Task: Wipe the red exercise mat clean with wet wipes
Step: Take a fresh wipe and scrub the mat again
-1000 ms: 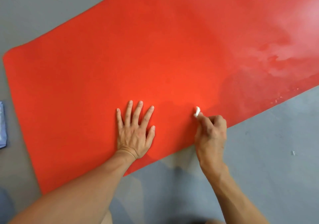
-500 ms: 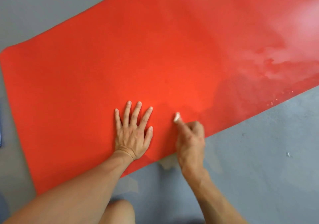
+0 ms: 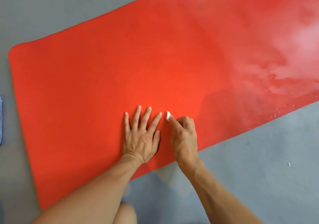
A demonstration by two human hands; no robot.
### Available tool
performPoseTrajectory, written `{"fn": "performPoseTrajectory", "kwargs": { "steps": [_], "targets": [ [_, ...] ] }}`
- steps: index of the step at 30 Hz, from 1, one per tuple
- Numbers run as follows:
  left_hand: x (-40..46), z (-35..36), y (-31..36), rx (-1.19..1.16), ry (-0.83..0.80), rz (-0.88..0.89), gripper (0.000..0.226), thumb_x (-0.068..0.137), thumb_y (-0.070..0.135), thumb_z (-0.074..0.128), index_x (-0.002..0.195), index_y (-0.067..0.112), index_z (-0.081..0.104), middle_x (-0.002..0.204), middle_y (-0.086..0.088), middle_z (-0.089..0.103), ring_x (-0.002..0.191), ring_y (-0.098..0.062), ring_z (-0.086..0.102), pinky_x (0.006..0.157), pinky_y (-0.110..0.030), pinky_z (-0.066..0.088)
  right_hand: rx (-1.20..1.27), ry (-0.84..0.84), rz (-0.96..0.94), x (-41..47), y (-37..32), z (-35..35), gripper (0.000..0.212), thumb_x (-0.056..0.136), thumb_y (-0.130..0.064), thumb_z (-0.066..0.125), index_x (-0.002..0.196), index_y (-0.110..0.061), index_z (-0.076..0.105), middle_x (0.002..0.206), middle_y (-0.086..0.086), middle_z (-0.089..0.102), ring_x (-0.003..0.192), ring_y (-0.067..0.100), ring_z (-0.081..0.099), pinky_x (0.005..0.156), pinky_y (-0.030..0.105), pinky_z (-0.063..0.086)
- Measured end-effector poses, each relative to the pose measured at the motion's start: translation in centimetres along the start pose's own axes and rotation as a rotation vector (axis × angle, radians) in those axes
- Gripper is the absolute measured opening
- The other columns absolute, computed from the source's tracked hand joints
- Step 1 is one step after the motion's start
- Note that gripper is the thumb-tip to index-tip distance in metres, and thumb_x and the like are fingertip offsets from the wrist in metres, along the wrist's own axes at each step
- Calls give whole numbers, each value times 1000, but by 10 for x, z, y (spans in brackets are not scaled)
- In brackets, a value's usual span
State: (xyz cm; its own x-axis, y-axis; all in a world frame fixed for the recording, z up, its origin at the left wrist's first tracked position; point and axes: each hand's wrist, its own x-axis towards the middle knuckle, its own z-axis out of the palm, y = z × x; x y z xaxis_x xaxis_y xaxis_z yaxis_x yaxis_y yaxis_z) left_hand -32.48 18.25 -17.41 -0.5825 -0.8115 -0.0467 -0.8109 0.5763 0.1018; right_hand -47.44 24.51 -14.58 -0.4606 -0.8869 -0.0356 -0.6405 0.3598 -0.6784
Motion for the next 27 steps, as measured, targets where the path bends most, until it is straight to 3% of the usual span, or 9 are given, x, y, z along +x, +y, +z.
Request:
{"fn": "performPoseTrajectory", "kwargs": {
  "steps": [3, 6, 9, 13, 15, 20, 22, 25, 27],
  "targets": [
    [2, -8, -1, 1, -3, -17, 57, 99, 46, 48, 155, 36, 47, 162, -5, 44, 152, -37, 34, 119, -70, 20, -104, -66, -176, 17, 12, -20, 26, 97, -16, 69, 121, -23, 73, 91, -4, 49, 89, 17, 48, 69, 28, 43],
    [17, -16, -15, 11, 3, -5, 57, 100, 48, 48, 155, 34, 48, 155, -5, 51, 142, -34, 46, 116, -69, 24, -134, 115, 50, 54, 35, -50, 18, 100, -26, 62, 100, -15, 77, 84, 2, 49, 85, 30, 55, 69, 32, 39],
    [32, -16, -34, 54, -53, -22, 63, 103, 54, 38, 162, 32, 36, 165, -4, 38, 156, -35, 26, 120, -74, 13, -79, 241, 197, 55, 21, -28, 16, 99, -16, 62, 104, -13, 77, 83, 3, 50, 81, 32, 56, 70, 32, 39],
    [34, -7, -41, 38, -48, -32, 61, 105, 53, 35, 163, 32, 33, 169, -2, 32, 159, -34, 17, 121, -71, 12, -38, -84, -128, 9, -31, 23, 29, 102, -23, 48, 114, -14, 72, 87, -1, 49, 84, 21, 48, 68, 36, 47],
    [35, -8, -42, 30, -48, -30, 61, 105, 51, 37, 163, 33, 33, 169, -1, 32, 159, -34, 17, 121, -71, 12, -58, -167, -194, 18, -23, 13, 27, 105, -30, 51, 116, -18, 72, 93, -3, 49, 89, 14, 47, 74, 28, 48],
    [35, -7, -42, 32, -54, -28, 65, 101, 51, 43, 163, 33, 34, 168, -1, 33, 159, -34, 19, 121, -72, 13, -123, 209, 80, 95, 40, -40, 24, 103, -33, 62, 114, -19, 79, 85, 3, 48, 81, 25, 50, 73, 41, 46],
    [34, -7, -42, 31, -43, -28, 65, 101, 51, 43, 162, 32, 35, 168, -2, 34, 159, -35, 20, 120, -73, 13, -126, 296, 174, 101, 36, -31, 27, 104, -32, 59, 116, -16, 78, 87, 6, 50, 83, 25, 51, 76, 37, 45],
    [35, -7, -43, 25, -38, -26, 65, 100, 49, 44, 162, 31, 37, 167, -3, 35, 158, -35, 21, 120, -73, 14, 14, 197, 159, 72, 2, 1, 30, 102, -39, 64, 96, -11, 73, 87, 4, 51, 79, 19, 50, 78, 43, 48],
    [34, -7, -42, 22, -32, -22, 64, 101, 49, 43, 162, 30, 37, 168, -3, 35, 158, -36, 20, 120, -73, 14, 66, 37, -22, 44, -21, 12, 28, 102, -41, 61, 99, -15, 71, 89, 1, 50, 79, 17, 49, 75, 44, 50]
  ]
}}
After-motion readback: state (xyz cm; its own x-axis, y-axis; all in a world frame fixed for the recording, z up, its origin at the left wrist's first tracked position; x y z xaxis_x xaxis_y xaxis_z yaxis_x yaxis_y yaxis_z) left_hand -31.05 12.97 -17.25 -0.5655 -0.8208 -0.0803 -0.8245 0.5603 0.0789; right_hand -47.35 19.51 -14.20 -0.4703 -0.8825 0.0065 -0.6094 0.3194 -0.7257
